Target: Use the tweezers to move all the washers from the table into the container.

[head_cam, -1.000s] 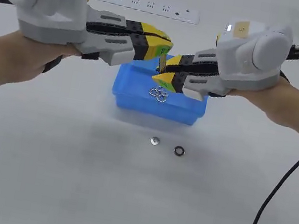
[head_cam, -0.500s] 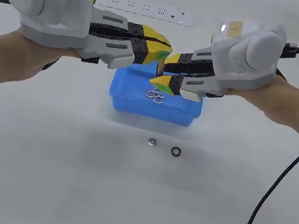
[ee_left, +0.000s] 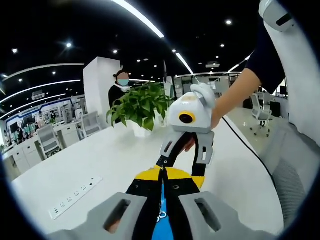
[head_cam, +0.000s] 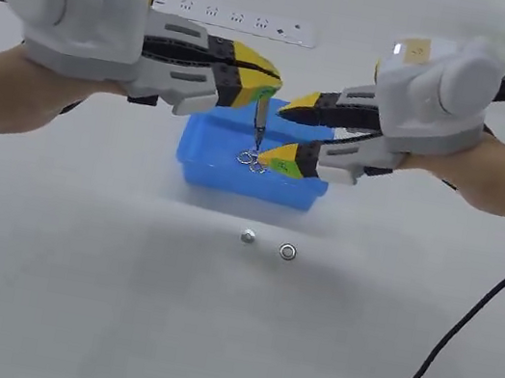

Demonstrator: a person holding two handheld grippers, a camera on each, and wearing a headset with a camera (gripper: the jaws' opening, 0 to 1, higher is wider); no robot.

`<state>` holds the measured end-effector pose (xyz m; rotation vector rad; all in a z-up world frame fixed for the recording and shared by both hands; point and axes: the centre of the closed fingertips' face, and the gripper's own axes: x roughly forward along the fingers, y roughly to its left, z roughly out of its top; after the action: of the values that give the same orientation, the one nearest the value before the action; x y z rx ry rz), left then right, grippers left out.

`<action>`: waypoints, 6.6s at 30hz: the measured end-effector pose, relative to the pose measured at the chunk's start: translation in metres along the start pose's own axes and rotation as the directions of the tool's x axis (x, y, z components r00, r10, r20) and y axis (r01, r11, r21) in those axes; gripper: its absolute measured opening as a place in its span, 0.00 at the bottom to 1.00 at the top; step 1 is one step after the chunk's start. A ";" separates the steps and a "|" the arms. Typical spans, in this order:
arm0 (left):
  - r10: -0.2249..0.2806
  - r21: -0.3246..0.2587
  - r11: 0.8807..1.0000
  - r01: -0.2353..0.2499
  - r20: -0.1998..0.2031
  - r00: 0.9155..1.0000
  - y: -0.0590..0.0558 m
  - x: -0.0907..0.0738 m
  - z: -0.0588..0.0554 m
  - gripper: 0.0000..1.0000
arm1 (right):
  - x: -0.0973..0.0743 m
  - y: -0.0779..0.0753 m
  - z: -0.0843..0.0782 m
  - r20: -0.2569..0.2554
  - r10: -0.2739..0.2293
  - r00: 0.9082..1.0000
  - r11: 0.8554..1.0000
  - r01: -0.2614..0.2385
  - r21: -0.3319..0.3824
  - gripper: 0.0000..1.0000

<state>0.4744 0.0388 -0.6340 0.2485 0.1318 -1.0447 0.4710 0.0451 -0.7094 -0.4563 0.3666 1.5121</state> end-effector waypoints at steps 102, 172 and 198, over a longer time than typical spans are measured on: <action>-0.187 -0.055 0.981 0.186 -0.015 0.982 -0.088 0.006 -0.047 0.04 | -0.019 0.078 -0.040 0.092 0.091 0.992 0.968 -0.110 0.226 0.57; -0.170 -0.058 0.984 0.166 -0.075 0.983 -0.090 0.015 -0.054 0.13 | 0.021 0.076 -0.050 -0.001 0.138 0.990 0.985 -0.137 -0.105 0.09; -0.003 -0.190 0.982 -0.007 -0.051 0.999 -0.084 -0.036 -0.044 0.36 | 0.009 0.078 -0.018 0.015 0.125 0.992 0.986 -0.123 -0.113 0.09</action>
<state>0.3839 0.0407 -0.6799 0.1020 0.2763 -1.0167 0.3942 0.0442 -0.7344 -0.5126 0.2982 1.6637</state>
